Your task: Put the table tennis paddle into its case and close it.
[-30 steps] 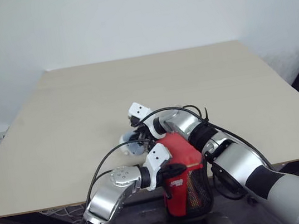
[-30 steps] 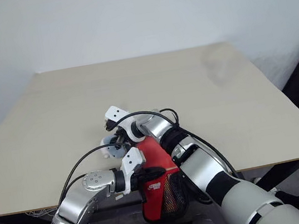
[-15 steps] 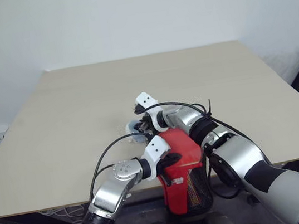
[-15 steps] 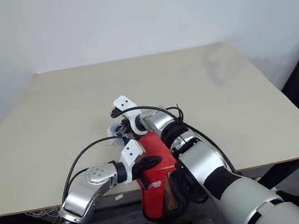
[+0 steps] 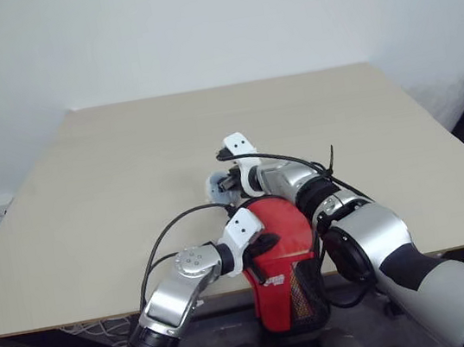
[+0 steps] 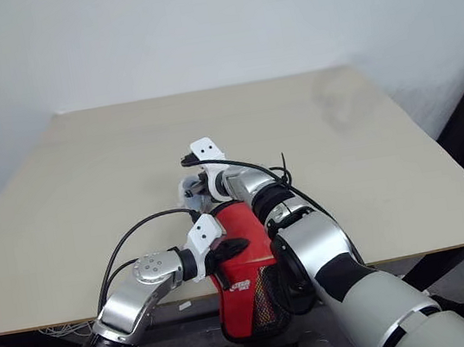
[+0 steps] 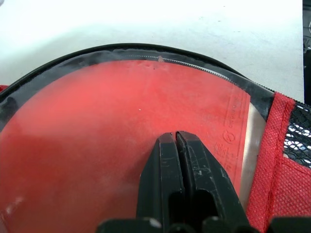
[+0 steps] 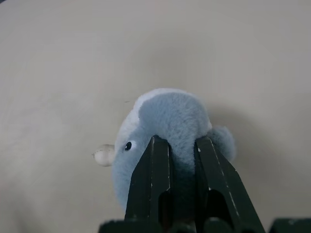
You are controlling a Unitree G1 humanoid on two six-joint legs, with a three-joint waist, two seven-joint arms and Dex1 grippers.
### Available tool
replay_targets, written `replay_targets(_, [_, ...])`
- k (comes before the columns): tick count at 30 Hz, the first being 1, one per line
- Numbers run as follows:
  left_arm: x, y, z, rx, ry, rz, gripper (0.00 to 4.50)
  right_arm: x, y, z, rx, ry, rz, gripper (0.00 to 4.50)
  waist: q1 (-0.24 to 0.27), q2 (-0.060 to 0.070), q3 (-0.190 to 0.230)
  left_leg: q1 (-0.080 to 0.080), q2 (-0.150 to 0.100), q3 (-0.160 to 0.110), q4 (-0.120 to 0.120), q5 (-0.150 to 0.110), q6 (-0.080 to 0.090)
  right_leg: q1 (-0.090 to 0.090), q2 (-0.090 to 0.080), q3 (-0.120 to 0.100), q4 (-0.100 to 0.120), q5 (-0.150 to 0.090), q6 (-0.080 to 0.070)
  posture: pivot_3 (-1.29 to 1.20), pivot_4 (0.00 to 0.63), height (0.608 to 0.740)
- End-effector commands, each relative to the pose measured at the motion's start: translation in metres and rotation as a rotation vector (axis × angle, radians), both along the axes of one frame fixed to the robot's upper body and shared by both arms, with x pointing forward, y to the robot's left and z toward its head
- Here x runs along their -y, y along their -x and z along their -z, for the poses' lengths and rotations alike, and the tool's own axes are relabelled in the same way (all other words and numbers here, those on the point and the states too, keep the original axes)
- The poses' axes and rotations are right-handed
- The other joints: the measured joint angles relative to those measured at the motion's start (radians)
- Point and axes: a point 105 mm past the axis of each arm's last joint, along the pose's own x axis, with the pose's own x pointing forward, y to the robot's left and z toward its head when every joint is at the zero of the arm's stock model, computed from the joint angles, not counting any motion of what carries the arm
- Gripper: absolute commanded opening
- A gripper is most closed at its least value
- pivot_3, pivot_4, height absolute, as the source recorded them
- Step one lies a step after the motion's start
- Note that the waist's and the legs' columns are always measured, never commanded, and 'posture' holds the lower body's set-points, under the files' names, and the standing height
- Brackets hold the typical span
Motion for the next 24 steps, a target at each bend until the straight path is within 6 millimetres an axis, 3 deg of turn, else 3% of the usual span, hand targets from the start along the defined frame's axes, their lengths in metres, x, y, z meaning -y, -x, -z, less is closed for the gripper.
replay_targets(1, [-0.009,0.001,0.017,-0.05,-0.067,-0.03,0.0,0.008,-0.02,-0.036,0.116,-0.038,0.103,0.11,0.0,0.0,0.0,0.0,0.0,0.0,0.0,0.0,0.0,0.0,0.0,0.0,0.0,0.0,0.0,0.0,0.0,0.734])
replay_targets(16, [-0.011,0.0,0.02,-0.068,-0.068,-0.062,0.0,0.089,-0.052,-0.033,0.121,0.025,0.461,0.11,0.0,0.0,0.0,0.0,0.0,0.0,0.0,0.0,0.0,0.0,0.0,0.001,0.0,0.0,0.0,0.0,0.0,0.734])
replay_targets(24, [-0.006,-0.003,0.02,-0.064,-0.051,-0.08,0.0,0.152,-0.054,-0.027,0.075,0.043,0.574,0.11,0.005,0.002,-0.001,0.0,-0.001,0.0,0.001,0.001,0.001,0.002,-0.001,0.0,0.0,0.0,0.0,0.0,0.0,0.734])
